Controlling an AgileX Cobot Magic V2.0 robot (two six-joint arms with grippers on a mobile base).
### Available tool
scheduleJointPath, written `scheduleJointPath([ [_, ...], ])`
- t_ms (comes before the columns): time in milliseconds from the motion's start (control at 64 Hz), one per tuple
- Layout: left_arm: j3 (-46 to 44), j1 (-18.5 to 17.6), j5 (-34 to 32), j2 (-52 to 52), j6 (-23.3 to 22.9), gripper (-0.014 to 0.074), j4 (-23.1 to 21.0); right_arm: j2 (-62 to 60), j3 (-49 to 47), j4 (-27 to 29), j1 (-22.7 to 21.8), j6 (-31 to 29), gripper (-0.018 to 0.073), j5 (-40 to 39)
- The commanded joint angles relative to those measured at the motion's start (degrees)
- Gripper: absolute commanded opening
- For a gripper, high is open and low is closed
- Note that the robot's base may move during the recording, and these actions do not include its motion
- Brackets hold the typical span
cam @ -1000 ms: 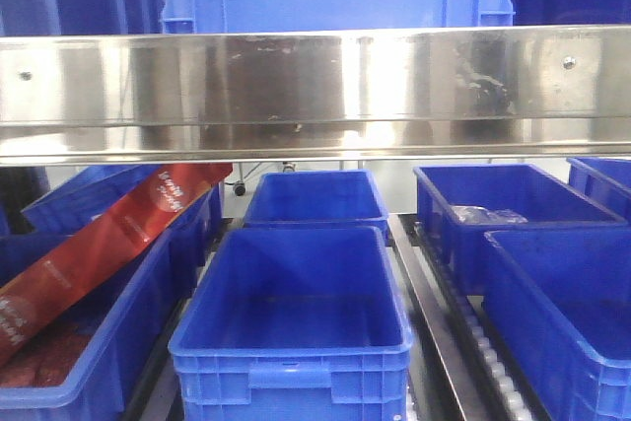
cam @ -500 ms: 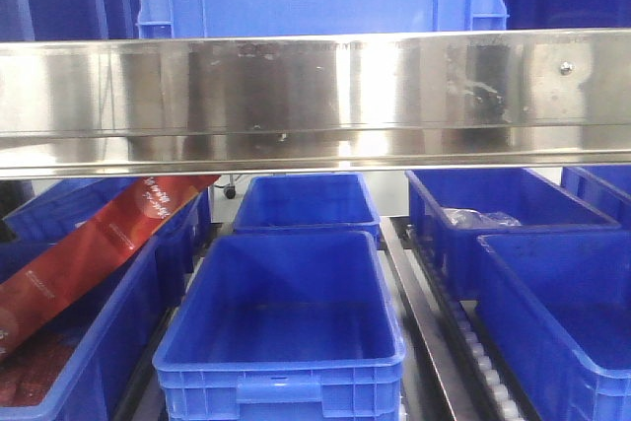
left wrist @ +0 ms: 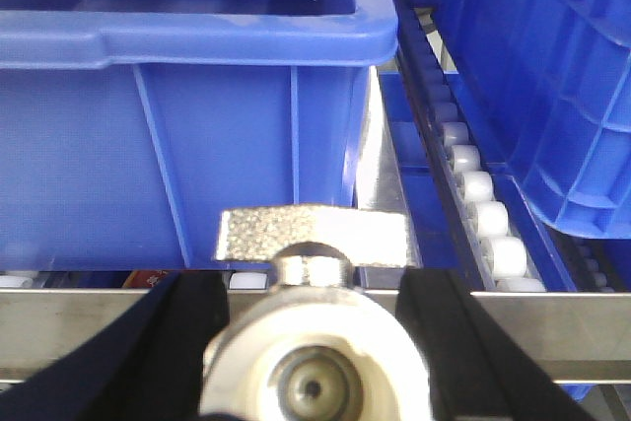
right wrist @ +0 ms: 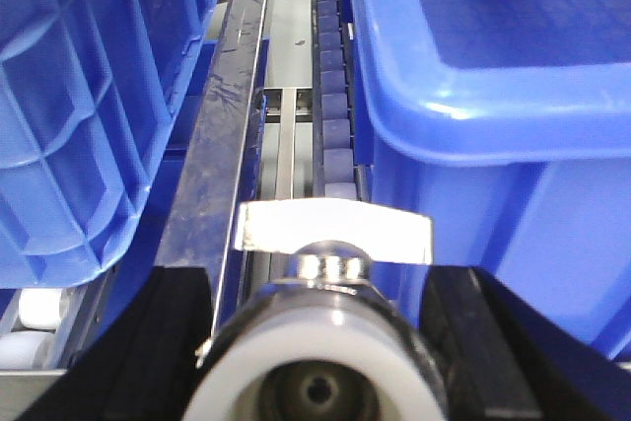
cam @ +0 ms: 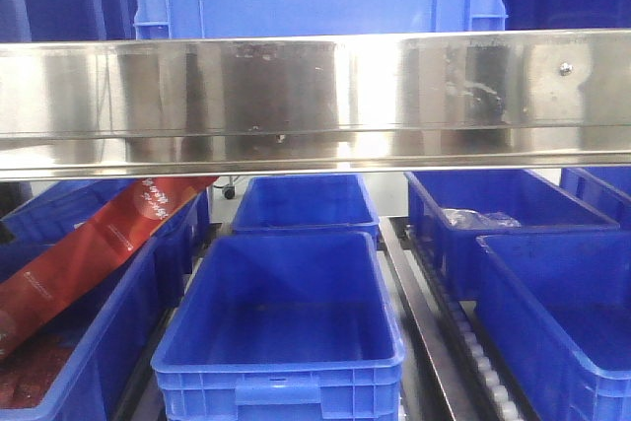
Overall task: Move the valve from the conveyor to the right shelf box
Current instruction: 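Lower both held valves down into blue boxes on the shelf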
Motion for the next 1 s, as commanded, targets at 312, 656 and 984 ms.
scheduleJointPath([
  [312, -0.34, -0.18, -3.39, -0.34, 0.05, -0.0111, -0.38, -0.91, -0.44, -0.43, -0.12, -0.21, -0.0162, -7.33],
  [656, -9.78, -1.57, -2.34, 7.34, 0.08, -0.0111, -1.47, -0.37, -4.44, -2.19, 2.43, -0.31, -0.0162, -9.34],
  [984, -36.83, -17.46, -2.36, 30.31, 1.87, -0.0111, -0.25, 11.25, -22.63, -4.96, 10.23, -0.31, -0.0162, -7.62],
])
